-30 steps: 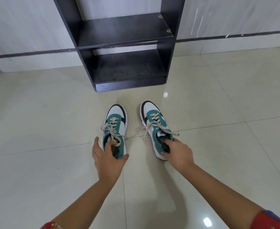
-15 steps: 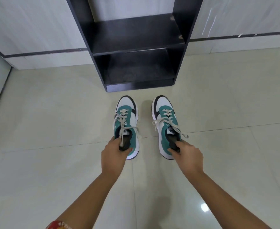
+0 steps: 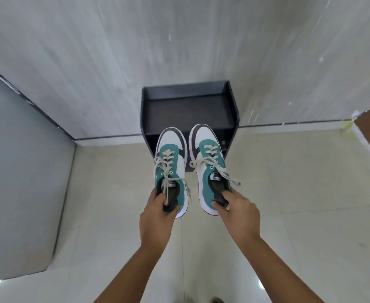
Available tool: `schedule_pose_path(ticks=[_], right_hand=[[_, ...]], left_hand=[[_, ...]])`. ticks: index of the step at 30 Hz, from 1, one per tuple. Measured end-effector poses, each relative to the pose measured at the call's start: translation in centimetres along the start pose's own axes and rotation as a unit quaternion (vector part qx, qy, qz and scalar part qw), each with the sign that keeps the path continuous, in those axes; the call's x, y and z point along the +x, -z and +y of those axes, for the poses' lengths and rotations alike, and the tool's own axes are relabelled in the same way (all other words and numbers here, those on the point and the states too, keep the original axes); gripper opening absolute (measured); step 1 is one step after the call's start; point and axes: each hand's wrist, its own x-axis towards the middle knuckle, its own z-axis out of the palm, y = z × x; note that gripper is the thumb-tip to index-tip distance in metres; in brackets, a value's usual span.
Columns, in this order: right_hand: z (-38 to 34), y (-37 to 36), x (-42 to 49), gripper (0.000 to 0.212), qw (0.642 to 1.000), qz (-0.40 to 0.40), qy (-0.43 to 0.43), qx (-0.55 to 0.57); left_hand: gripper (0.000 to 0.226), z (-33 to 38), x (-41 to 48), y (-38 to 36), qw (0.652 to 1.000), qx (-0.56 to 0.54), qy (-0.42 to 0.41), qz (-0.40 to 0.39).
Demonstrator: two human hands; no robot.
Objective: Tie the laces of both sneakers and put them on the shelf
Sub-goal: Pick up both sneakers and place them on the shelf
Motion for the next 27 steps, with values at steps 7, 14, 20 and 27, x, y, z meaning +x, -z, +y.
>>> schedule_pose_path(ticks=[7,14,20,27], right_hand=[[-7.1,6.9,8.4,0.022,0.999,-0.036,0.019,0.011],[-11.2,2.1,17.0,0.022,0.998,-0.060,-0.032,0.002],[-11.2,-3.6,22.5,0.025,0.996,-0.069,-0.058,-0.007],[-9.9,-8.8,27.7,0.018,0.996,-0.069,-0.038,-0.031]], left_hand=[[0.022,7.0,7.4,6.6,0.998,0.040,0.043,-0.006],[0.024,5.1,18.0,6.3,0.998,0.023,0.042,-0.034],[0.018,2.4,25.3,2.8,0.997,0.031,0.050,-0.048],[0.011,0.3,31.0,-1.8,0.993,0.034,0.106,-0.046]])
